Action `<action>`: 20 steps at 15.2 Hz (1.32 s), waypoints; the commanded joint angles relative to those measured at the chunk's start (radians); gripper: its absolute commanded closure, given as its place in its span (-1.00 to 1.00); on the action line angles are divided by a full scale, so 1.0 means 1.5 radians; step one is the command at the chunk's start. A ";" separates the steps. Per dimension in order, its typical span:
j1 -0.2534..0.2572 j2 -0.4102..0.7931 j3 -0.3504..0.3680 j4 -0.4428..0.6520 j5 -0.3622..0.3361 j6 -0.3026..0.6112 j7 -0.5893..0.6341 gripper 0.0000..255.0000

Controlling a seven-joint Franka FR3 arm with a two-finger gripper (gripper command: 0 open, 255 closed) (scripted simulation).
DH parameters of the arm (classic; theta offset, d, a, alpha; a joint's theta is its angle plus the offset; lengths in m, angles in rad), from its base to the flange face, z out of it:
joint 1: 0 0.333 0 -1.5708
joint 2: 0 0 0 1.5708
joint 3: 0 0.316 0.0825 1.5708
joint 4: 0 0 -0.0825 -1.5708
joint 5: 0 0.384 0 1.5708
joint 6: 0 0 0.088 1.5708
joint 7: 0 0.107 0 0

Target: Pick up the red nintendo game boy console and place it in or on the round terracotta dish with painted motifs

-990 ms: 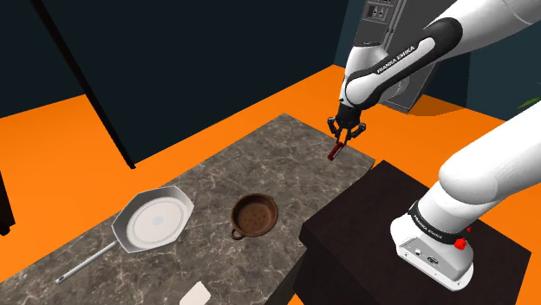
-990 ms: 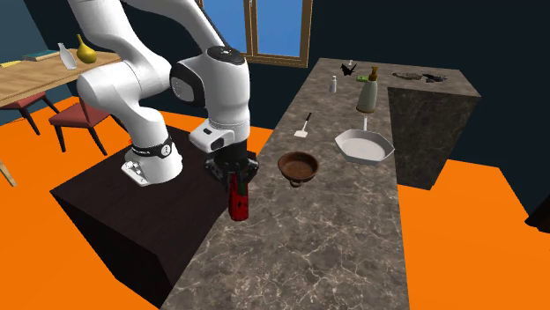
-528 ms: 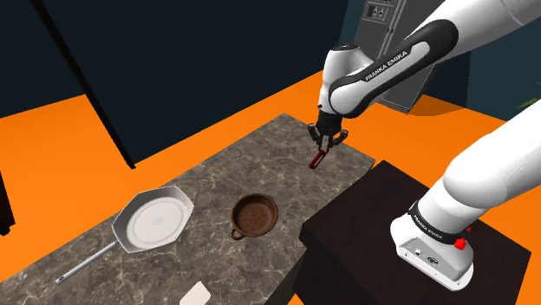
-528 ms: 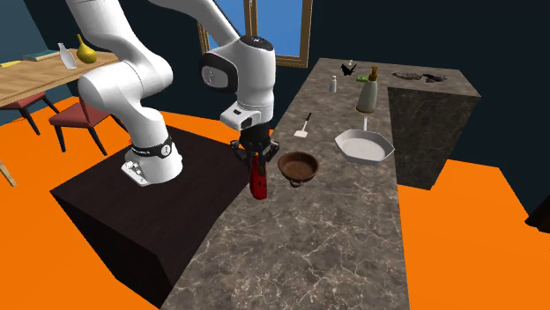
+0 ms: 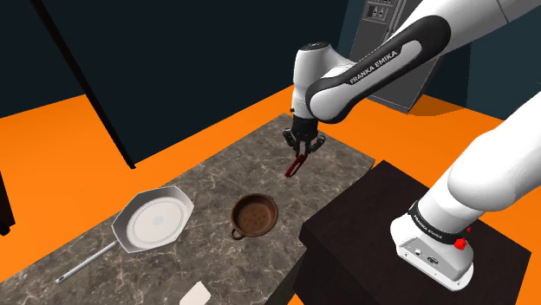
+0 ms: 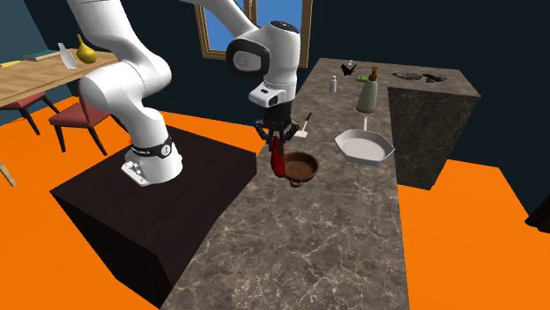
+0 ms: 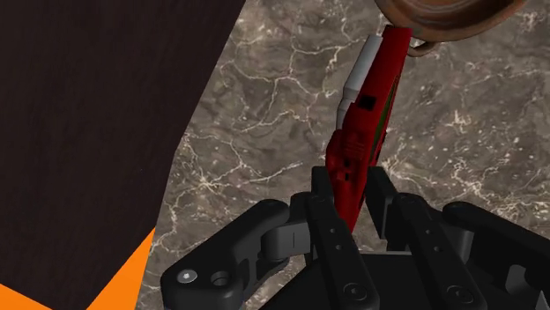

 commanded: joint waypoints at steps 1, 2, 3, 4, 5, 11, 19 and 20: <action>0.011 0.027 0.021 0.026 -0.007 0.000 0.040 1.00; 0.018 0.038 0.031 0.041 -0.010 -0.004 0.060 1.00; 0.024 0.050 0.041 0.056 -0.015 -0.008 0.079 1.00; 0.030 0.063 0.050 0.073 -0.020 -0.013 0.099 1.00; 0.036 0.076 0.059 0.090 -0.026 -0.017 0.119 1.00; 0.078 0.161 0.097 0.199 -0.073 -0.051 0.233 1.00; 0.086 0.221 0.086 0.184 -0.118 0.016 0.264 1.00; 0.087 0.229 0.084 0.182 -0.124 0.024 0.268 1.00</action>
